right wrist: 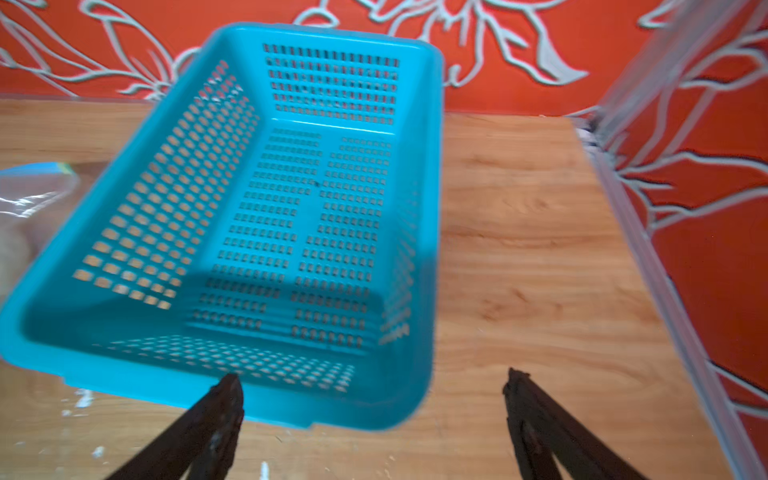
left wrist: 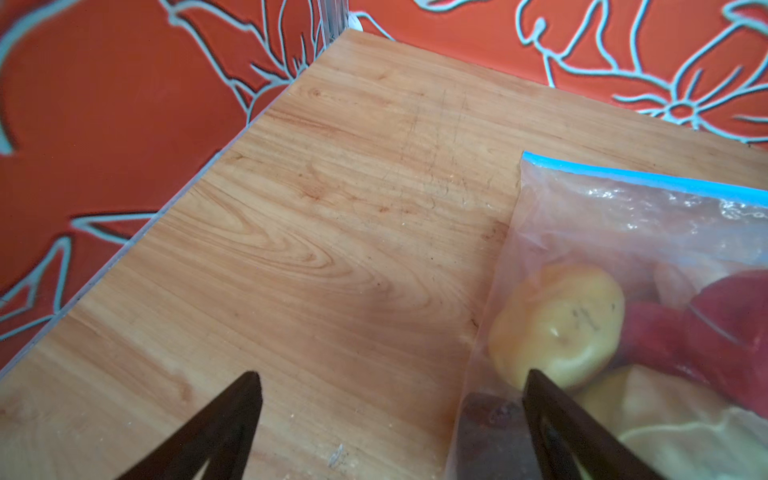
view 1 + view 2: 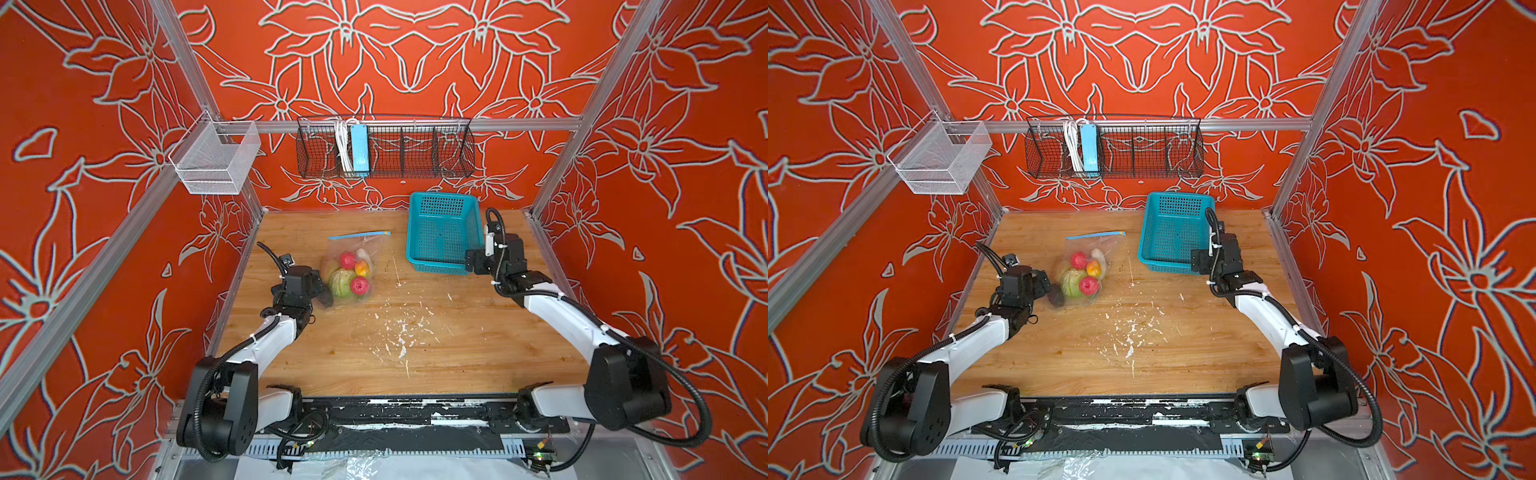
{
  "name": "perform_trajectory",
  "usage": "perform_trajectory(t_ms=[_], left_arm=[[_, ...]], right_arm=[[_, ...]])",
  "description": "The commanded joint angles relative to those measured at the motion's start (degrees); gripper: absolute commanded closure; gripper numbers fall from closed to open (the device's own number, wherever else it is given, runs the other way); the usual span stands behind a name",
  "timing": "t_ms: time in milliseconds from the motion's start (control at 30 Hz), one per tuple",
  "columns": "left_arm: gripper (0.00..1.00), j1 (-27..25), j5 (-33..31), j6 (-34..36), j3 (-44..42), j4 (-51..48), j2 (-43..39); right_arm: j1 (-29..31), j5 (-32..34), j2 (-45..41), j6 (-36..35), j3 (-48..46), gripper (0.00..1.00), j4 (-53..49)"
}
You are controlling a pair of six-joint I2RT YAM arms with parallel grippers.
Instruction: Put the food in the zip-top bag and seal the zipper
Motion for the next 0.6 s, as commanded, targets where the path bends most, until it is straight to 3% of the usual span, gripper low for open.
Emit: perform_trajectory(t_ms=[0,167,267,400,567], left_arm=[[0.03,-0.9,-2.7,2.3,-1.9,4.4,-3.6],[0.03,-1.5,-3.0,3.4,-6.5,7.3,-8.3],[0.03,-3.7,-8.1,3.4,-7.5,3.2,-10.7],[0.03,-5.5,-11.9,6.8,-15.0,15.0,-12.1],[0.03,-5.1,-12.7,7.8,-18.0,21.5,-11.5]], right_arm=[[-1.1,6.5,-6.2,0.4,-5.5,0.02,5.2],[-2.2,11.4,-12.3,-0.6,-13.0,0.02,9.9],[-2.2,13.6,-14.5,-0.8,-15.9,0.02,10.2],[-2.2,14.1,-17.5,-3.4,-21.8,0.02,15.3],[-2.2,13.1,-19.2,-3.9,-24.9,0.02,17.2]])
